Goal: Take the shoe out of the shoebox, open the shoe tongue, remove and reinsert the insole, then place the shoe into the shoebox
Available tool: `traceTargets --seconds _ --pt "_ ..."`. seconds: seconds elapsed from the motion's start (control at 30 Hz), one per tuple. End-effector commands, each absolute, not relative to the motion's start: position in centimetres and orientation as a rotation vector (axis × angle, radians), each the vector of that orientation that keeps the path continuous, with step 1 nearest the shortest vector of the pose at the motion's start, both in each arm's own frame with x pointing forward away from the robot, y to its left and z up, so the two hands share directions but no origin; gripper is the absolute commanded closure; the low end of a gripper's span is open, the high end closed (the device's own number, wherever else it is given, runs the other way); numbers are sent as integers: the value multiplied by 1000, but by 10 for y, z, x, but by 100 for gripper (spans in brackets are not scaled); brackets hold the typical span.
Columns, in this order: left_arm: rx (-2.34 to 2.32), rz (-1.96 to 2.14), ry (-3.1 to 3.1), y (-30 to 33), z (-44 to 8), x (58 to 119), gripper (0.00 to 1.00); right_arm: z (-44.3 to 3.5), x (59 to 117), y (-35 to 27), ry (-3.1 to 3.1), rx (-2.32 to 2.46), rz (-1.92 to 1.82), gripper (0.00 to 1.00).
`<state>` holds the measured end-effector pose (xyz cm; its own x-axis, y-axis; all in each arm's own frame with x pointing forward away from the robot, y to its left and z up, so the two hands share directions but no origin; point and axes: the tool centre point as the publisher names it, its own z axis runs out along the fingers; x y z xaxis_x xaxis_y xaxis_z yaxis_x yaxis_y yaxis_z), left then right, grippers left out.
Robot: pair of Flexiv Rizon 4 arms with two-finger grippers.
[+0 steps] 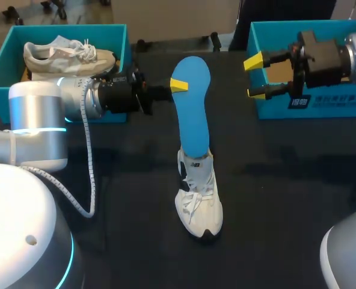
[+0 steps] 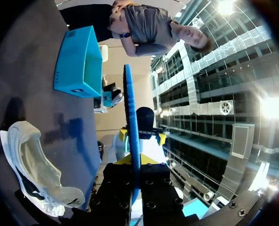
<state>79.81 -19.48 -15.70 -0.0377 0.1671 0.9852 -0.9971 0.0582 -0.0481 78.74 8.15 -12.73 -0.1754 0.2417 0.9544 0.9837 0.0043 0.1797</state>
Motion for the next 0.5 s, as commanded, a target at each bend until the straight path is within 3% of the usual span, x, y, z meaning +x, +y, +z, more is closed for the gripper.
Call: traceTargets --seconds 0.03,0.5 --pt "1021 1268 -1147 -194 -157 797 100 -145 785 79 -1505 -1321 -1247 0" --pt "1021 1268 -1147 -194 -157 797 100 -168 786 76 -1436 -1307 -1191 0"
